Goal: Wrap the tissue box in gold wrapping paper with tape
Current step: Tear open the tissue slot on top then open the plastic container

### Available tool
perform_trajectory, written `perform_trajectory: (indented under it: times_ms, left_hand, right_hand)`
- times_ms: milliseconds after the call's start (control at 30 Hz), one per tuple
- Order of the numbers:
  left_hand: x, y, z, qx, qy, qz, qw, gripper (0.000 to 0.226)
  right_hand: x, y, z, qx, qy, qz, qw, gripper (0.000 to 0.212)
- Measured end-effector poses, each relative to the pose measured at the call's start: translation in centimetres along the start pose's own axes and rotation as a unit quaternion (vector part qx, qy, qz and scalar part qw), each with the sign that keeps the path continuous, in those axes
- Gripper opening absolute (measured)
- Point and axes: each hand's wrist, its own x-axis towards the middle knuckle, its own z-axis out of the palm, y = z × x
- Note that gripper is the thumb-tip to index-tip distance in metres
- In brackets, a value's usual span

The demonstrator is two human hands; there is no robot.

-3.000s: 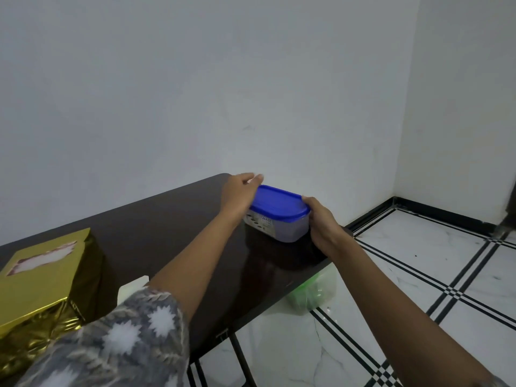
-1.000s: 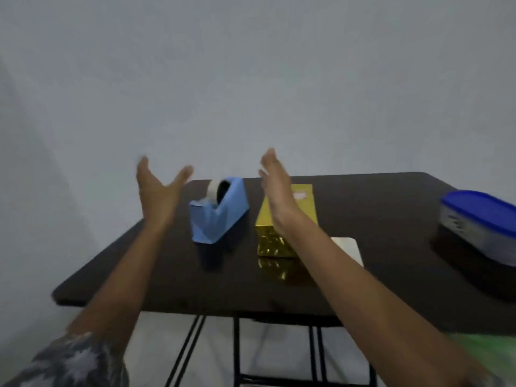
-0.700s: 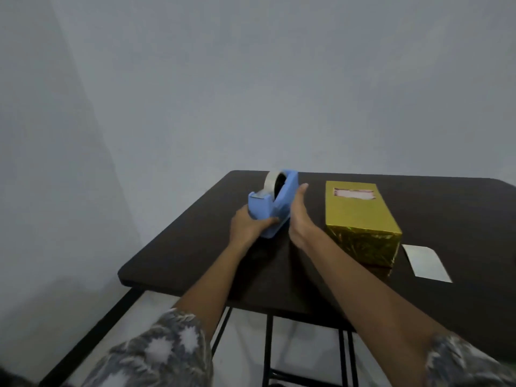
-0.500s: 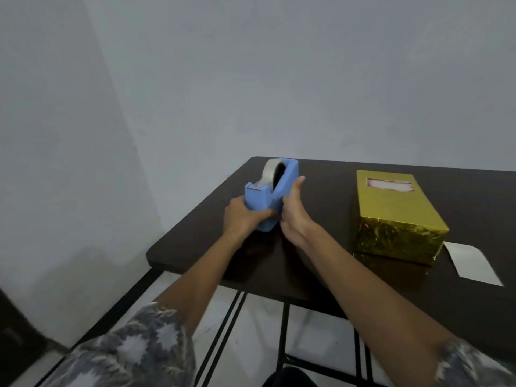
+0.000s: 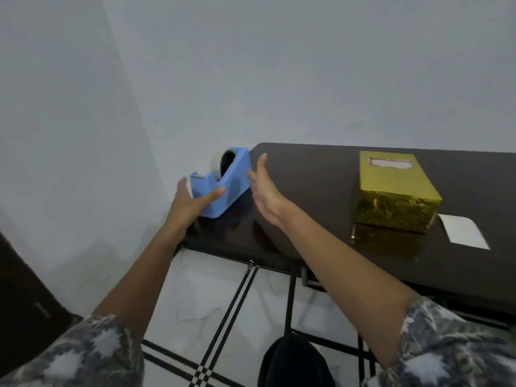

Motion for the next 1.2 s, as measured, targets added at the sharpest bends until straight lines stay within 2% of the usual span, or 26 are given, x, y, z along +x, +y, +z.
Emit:
perform_trajectory:
  times_ms: [67, 100, 133, 200, 300, 433, 500, 600, 667, 733, 800, 867, 933, 1000, 1067, 1100, 1133, 1200]
  left_hand:
    - [-1.8, 1.9, 1.0, -0.02, 0.132, 0.07, 0.989, 0.084]
    - [-2.9, 3.3, 2.5, -0.024, 0.171, 0.118, 0.978, 0.073]
    - [-3.1, 4.5, 3.5, -0.029, 0.172, 0.151, 0.973, 0.064]
    - [-3.5, 6.9, 7.9, -0.051, 0.067, 0.167, 0.982, 0.057]
    - [-4.2, 10.5, 15.4, -0.076, -0.114, 0.087, 0.987, 0.049]
    - [-3.6, 13.9, 23.0, -0.1, -0.277, -0.017, 0.955, 0.047]
    - [-2.5, 15.0, 25.7, -0.075, -0.326, -0.05, 0.941, 0.035]
    - [-0.6, 15.2, 28.9, 0.001, -0.311, -0.082, 0.947, 0.031]
    - [1.7, 13.7, 31.0, 0.049, -0.294, -0.088, 0.951, 0.028]
    - [2.4, 12.8, 31.6, 0.047, -0.29, -0.089, 0.952, 0.03]
    - [2.3, 13.4, 31.8, 0.02, -0.293, -0.097, 0.951, 0.038]
    - [2.1, 14.2, 32.1, 0.006, -0.309, -0.107, 0.945, 0.043]
    - [2.6, 14.5, 32.6, 0.019, -0.322, -0.126, 0.938, 0.049]
    - [3.1, 16.9, 32.2, 0.107, -0.317, -0.099, 0.937, 0.063]
    - [0.8, 17.2, 30.7, 0.154, -0.204, 0.009, 0.967, 0.063]
    - [-1.2, 18.7, 30.1, 0.129, -0.187, 0.073, 0.971, 0.058]
    - [-3.9, 19.6, 29.7, 0.099, -0.226, 0.118, 0.962, 0.053]
    - [-10.5, 20.7, 30.0, 0.103, -0.408, 0.172, 0.891, 0.05]
  right_hand:
    - [-2.3, -2.2, -2.5, -0.052, 0.043, -0.075, 0.995, 0.066]
    - [-3.7, -3.3, -4.6, -0.084, 0.088, -0.109, 0.987, 0.062]
    - [-4.3, -4.4, -6.3, -0.112, 0.125, -0.14, 0.976, 0.058]
    - [-6.7, -5.9, -11.2, -0.154, 0.221, -0.18, 0.946, 0.052]
    - [-9.2, -6.4, -19.0, -0.177, 0.322, -0.153, 0.917, 0.049]
    - [-9.1, -4.1, -25.8, -0.15, 0.295, 0.023, 0.944, 0.065]
    - [-7.5, -2.8, -27.9, -0.124, 0.268, 0.065, 0.953, 0.068]
    - [-5.5, -1.2, -29.3, -0.079, 0.282, 0.121, 0.948, 0.033]
    - [-4.1, -0.2, -30.6, -0.05, 0.285, 0.162, 0.944, 0.027]
    - [-3.6, 0.5, -31.3, -0.019, 0.268, 0.18, 0.946, 0.021]
    - [-3.6, 0.5, -31.2, 0.036, 0.269, 0.174, 0.947, 0.023]
    - [-3.5, -0.2, -30.6, 0.046, 0.298, 0.156, 0.941, 0.031]
    - [-3.6, -1.2, -30.1, 0.047, 0.282, 0.147, 0.947, 0.039]
    - [-4.2, -3.7, -30.9, 0.074, 0.287, 0.157, 0.942, 0.045]
    - [-5.4, -4.3, -31.1, 0.063, 0.35, 0.153, 0.922, 0.052]
    - [-6.6, -5.7, -31.5, 0.054, 0.403, 0.148, 0.901, 0.053]
    - [-8.0, -6.4, -31.7, 0.047, 0.459, 0.148, 0.875, 0.052]
    - [-12.2, -7.3, -31.6, 0.049, 0.555, 0.16, 0.815, 0.05]
